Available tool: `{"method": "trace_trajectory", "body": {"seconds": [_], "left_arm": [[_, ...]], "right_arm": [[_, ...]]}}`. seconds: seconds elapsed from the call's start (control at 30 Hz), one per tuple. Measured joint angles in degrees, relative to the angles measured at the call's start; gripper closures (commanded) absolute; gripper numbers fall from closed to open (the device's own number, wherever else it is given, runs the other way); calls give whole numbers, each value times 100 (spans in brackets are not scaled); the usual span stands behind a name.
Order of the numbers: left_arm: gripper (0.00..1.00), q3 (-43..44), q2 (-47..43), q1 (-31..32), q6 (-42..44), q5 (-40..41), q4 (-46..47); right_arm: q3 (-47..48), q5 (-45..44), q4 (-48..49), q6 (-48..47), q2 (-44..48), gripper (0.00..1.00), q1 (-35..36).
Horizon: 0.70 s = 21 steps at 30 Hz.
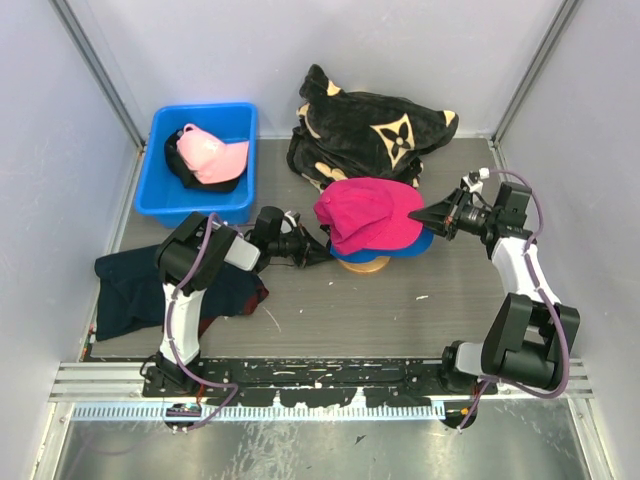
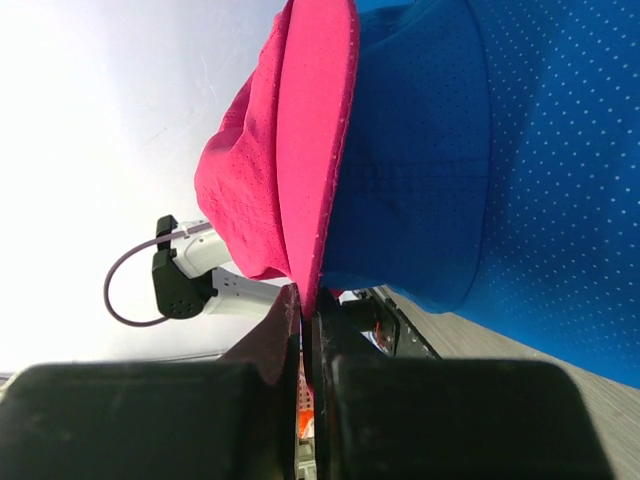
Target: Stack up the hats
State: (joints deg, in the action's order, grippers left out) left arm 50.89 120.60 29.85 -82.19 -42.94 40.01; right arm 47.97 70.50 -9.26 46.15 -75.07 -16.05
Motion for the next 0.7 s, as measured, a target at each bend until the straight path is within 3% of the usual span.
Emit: {"method": "trace_trajectory", "body": {"seconds": [0.37, 0.53, 0.7], "left_arm": [[97, -109, 4, 0, -66, 0, 232], [97, -109, 9, 0, -96, 0, 264], [97, -105, 9, 0, -116, 0, 330]], "right_arm": [[-42, 199, 122, 94, -693, 99, -437], [-92, -247, -490, -111, -1473, 99, -468], [219, -350, -986, -485, -1532, 99, -354]]}}
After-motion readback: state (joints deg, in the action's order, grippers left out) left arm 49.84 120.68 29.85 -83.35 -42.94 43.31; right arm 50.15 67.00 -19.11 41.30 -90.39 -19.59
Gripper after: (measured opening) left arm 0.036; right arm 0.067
